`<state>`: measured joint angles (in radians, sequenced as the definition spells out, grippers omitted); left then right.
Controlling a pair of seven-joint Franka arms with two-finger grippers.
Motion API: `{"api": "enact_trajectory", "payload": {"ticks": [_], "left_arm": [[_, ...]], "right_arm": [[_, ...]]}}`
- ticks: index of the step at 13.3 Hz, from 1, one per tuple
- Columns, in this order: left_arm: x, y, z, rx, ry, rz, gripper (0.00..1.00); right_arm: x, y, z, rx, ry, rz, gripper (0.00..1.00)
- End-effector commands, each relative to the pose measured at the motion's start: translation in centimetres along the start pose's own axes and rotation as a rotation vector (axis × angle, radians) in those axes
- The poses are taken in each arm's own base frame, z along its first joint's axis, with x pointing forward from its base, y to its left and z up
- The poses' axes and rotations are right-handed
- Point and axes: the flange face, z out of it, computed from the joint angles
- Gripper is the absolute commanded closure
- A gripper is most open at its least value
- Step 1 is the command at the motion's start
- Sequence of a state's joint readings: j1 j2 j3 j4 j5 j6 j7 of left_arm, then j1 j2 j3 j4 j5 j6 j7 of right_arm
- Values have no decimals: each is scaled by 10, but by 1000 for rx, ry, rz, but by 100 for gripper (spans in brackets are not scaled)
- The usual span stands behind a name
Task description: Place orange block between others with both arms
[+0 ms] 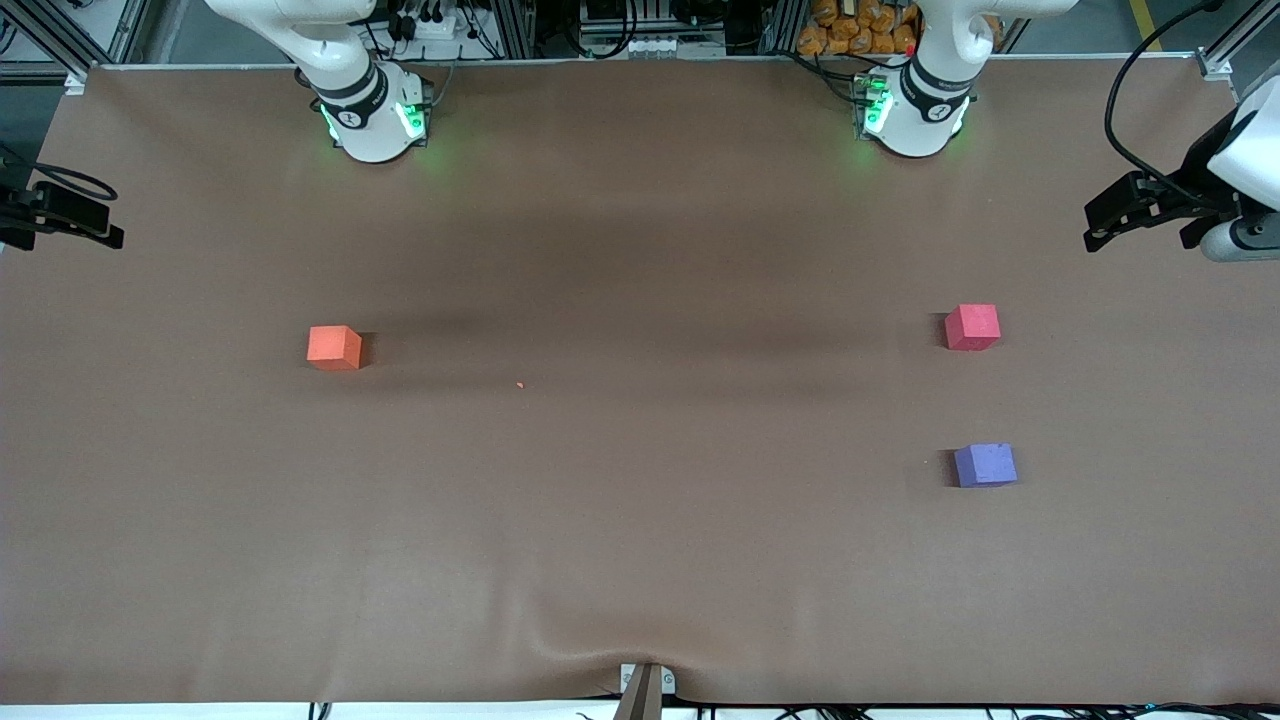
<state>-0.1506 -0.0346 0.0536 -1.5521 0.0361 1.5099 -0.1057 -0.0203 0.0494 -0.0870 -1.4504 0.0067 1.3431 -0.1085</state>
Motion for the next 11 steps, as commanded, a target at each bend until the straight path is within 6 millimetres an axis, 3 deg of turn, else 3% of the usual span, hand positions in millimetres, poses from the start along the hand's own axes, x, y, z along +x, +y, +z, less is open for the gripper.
{"api": "enact_trajectory", "payload": {"ticks": [1,11], "left_arm": [[-1,-1,-4,-12,-6,11,0],[3,-3,4,-12,-18,4,0]], "right_arm": [[-4,1,-2,-11,-3,4,0],[-1,-1,-2,-12,7,-1,0]]}}
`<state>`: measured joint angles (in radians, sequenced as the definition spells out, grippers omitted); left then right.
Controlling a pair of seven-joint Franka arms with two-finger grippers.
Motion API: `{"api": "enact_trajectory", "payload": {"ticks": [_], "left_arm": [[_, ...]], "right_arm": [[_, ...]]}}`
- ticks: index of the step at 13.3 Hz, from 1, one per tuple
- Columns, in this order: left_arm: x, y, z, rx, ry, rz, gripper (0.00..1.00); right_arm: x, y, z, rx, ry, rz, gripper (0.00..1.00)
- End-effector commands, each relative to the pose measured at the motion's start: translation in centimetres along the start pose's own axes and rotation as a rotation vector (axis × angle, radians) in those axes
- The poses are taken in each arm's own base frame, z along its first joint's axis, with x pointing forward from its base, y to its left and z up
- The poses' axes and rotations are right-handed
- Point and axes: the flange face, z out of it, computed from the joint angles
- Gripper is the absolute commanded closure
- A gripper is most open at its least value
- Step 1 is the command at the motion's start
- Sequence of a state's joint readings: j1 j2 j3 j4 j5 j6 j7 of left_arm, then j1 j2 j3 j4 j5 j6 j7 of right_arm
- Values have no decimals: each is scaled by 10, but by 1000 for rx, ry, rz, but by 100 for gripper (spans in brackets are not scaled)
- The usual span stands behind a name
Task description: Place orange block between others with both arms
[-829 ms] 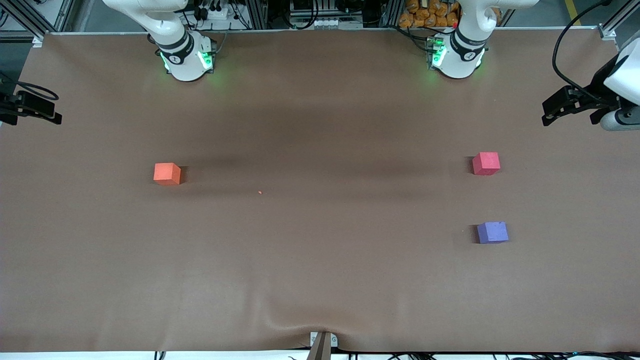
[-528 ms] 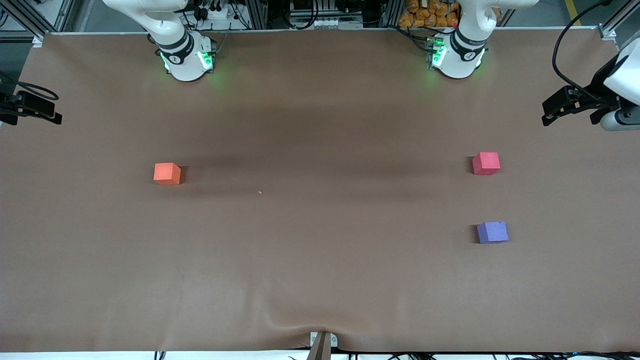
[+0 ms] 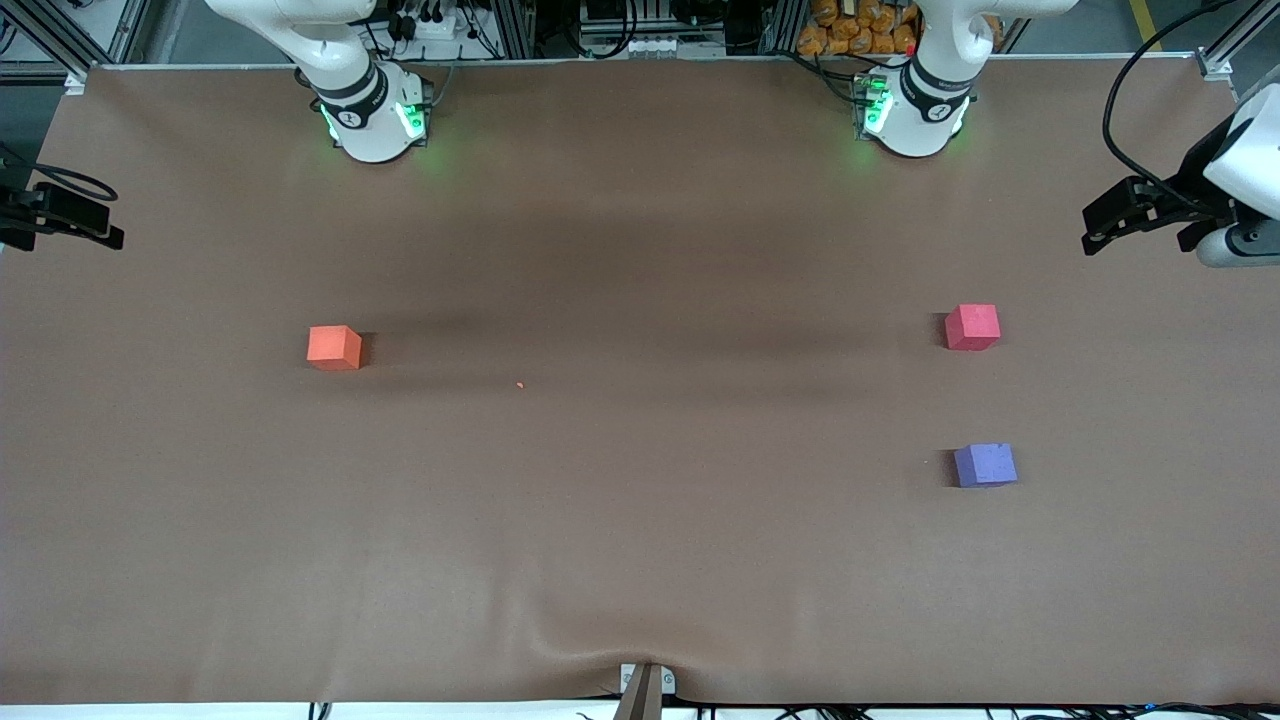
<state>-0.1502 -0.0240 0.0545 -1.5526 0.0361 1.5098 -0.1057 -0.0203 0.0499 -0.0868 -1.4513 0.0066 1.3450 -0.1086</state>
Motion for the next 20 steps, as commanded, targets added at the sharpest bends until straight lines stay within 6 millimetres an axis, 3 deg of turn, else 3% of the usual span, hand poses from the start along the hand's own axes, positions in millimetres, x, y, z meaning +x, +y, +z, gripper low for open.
{"api": "enact_trajectory", "payload": {"ticks": [1,5,20], "left_arm": [[-1,-2,-2,-14,-7,6,0],[-1,-2,-1,-14,-7,6,0],[3,-1,2,-17,6,6,0]], "right_arm": [[-2,-3,-4,-12,11,-5,0],[-3,-14,-6,-15,14,-24,0],[0,-11,-4,-16,13,-16,0]]}}
